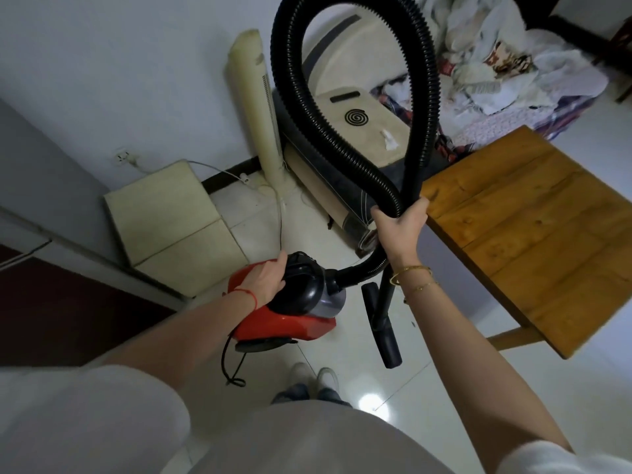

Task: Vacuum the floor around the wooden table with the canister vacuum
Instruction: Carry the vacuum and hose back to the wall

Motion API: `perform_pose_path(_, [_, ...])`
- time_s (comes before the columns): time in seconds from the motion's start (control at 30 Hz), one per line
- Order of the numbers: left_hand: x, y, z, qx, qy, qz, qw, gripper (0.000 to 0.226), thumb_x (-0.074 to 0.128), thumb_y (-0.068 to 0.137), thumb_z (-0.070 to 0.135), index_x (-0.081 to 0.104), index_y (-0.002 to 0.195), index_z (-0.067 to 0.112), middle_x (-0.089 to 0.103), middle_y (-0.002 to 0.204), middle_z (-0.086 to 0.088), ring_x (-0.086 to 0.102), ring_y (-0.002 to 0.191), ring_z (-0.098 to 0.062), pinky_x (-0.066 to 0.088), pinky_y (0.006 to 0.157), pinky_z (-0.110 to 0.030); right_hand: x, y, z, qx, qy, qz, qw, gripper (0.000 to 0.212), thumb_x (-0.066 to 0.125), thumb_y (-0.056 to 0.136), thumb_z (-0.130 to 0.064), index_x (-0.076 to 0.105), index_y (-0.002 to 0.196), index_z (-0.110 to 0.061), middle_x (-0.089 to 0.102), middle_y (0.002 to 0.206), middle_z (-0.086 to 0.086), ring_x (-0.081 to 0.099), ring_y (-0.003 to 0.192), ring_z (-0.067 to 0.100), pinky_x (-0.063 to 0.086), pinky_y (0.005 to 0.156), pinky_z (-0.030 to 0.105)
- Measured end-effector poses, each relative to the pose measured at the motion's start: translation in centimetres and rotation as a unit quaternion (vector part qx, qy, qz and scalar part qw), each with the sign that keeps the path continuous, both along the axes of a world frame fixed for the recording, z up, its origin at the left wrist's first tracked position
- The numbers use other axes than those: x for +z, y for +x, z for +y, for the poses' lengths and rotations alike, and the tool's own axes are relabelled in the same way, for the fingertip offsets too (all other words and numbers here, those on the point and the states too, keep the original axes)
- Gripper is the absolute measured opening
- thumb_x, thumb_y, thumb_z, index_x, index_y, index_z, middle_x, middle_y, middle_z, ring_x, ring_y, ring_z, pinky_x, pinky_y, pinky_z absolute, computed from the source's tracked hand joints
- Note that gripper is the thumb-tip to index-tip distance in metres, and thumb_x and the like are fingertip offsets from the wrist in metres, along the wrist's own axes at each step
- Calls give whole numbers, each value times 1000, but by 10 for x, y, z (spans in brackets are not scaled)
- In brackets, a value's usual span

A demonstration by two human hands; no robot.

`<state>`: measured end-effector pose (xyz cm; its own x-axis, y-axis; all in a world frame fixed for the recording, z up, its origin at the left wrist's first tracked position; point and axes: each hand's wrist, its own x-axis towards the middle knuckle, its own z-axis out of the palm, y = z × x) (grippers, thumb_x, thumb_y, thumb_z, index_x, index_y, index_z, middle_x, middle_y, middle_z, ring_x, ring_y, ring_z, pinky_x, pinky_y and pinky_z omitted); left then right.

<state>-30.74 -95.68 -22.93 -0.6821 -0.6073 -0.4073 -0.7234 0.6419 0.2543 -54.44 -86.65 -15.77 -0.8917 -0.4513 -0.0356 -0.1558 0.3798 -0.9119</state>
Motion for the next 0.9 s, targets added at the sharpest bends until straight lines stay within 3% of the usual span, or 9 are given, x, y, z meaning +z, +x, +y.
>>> perform_pose_path(0.13, [7,17,11,17,3,1,1000,30,51,93,12,32,116,9,60,85,-10,59,70,-24,51,64,-38,6,15,4,18,-3,8,1000,67,74,61,-29,39,117,-13,43,108,4,48,104,23,52,89,44])
perform_pose_path(0.27, [10,37,24,58,-10,-8,998,35,51,91,9,32,120,8,63,89,-14,62,75,-29,51,68,-40,8,33,2,60,0,14,998,70,77,71,-23,36,126,-8,38,112,1,41,105,17,43,93,32])
perform_pose_path(0.4, [8,62,36,107,-29,-28,993,40,53,92,9,32,126,7,65,95,-15,64,82,-30,52,71,-39,10,58,-6,106,3,24,994,71,75,69,-20,36,128,-4,39,112,2,42,112,23,41,101,40])
perform_pose_path(0.53, [5,98,48,161,-39,-42,985,40,53,92,11,33,125,6,65,94,-14,64,82,-28,53,72,-41,9,90,-20,162,11,11,987,78,76,69,-23,34,132,-5,38,115,1,41,119,27,37,107,40])
perform_pose_path(0.67, [2,144,61,232,-26,-35,972,50,54,91,10,28,134,5,65,100,-15,64,87,-29,53,74,-40,11,132,-39,230,-7,9,973,70,77,70,-18,38,127,-4,38,111,-1,37,109,16,34,96,26])
perform_pose_path(0.8, [1,200,84,309,-32,0,951,54,52,92,10,26,139,2,65,97,-15,64,84,-28,53,72,-40,12,187,-56,315,-26,6,949,52,75,67,-22,37,103,-16,44,106,6,49,104,26,47,87,35])
perform_pose_path(0.9, [3,250,108,366,-39,15,930,66,51,93,11,15,147,2,65,104,-16,63,91,-30,52,78,-43,14,241,-70,373,-48,-18,926,52,71,60,-29,42,99,-12,50,101,7,54,95,22,51,80,33])
